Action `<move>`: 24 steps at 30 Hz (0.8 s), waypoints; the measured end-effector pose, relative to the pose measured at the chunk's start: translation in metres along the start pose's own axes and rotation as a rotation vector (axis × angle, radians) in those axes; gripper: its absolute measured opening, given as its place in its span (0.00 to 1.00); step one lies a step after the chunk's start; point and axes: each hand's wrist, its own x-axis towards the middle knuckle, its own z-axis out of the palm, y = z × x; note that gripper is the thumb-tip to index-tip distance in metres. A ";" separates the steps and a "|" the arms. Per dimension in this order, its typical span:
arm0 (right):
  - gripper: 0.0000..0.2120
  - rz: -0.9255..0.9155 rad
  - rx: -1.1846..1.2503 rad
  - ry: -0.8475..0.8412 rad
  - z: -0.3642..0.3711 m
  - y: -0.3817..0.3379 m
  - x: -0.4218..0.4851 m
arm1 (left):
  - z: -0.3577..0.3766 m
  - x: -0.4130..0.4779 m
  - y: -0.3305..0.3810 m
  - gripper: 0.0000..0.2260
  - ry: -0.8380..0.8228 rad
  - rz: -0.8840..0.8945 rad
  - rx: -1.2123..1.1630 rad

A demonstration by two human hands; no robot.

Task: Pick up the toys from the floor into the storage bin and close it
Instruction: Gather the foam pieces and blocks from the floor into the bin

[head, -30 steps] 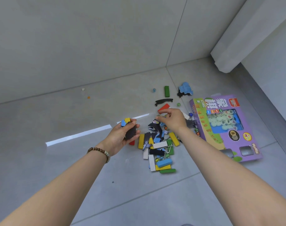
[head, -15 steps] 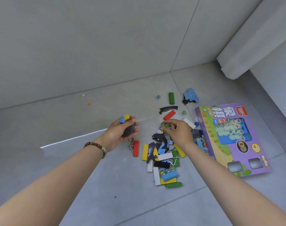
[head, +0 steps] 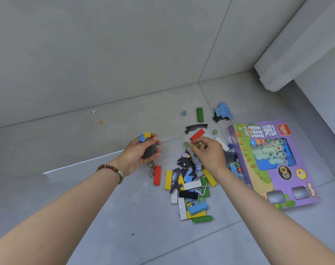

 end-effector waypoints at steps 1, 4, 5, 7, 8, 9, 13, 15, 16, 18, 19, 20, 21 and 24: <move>0.06 -0.013 -0.023 -0.008 0.000 0.000 0.000 | 0.000 0.000 0.001 0.03 0.005 -0.001 -0.001; 0.14 -0.035 -0.060 -0.028 0.002 -0.005 0.001 | -0.001 0.001 0.002 0.03 0.017 -0.001 0.001; 0.16 -0.041 -0.067 -0.036 0.003 -0.009 0.001 | -0.001 0.001 0.001 0.03 0.018 -0.001 0.004; 0.17 -0.065 -0.103 -0.062 0.005 -0.016 0.002 | -0.001 0.002 0.001 0.04 0.021 -0.001 0.009; 0.18 -0.080 -0.126 -0.075 0.007 -0.020 0.004 | -0.001 0.002 0.001 0.04 0.024 -0.002 0.008; 0.18 -0.092 -0.154 -0.083 0.008 -0.024 0.005 | -0.002 0.002 0.001 0.04 0.030 -0.004 0.005; 0.16 -0.131 -0.322 -0.099 0.010 -0.037 0.012 | -0.005 0.003 0.001 0.03 0.047 0.000 -0.006; 0.16 -0.138 -0.346 -0.099 0.011 -0.040 0.015 | -0.006 0.004 0.003 0.03 0.051 0.002 -0.006; 0.16 -0.145 -0.354 -0.110 0.011 -0.041 0.016 | -0.007 0.004 0.005 0.03 0.054 0.005 -0.007; 0.17 -0.159 -0.384 -0.146 0.013 -0.046 0.019 | -0.007 0.007 0.009 0.03 0.056 0.017 -0.012; 0.17 -0.161 -0.400 -0.158 0.016 -0.048 0.022 | -0.008 0.008 0.012 0.03 0.057 0.024 -0.013; 0.16 -0.160 -0.415 -0.166 0.018 -0.049 0.025 | -0.009 0.009 0.015 0.04 0.057 0.032 -0.013; 0.16 -0.162 -0.431 -0.168 0.019 -0.051 0.027 | -0.009 0.010 0.019 0.04 0.056 0.040 -0.013; 0.13 -0.167 -0.448 -0.163 0.021 -0.050 0.031 | -0.011 0.013 0.025 0.03 0.063 0.056 -0.016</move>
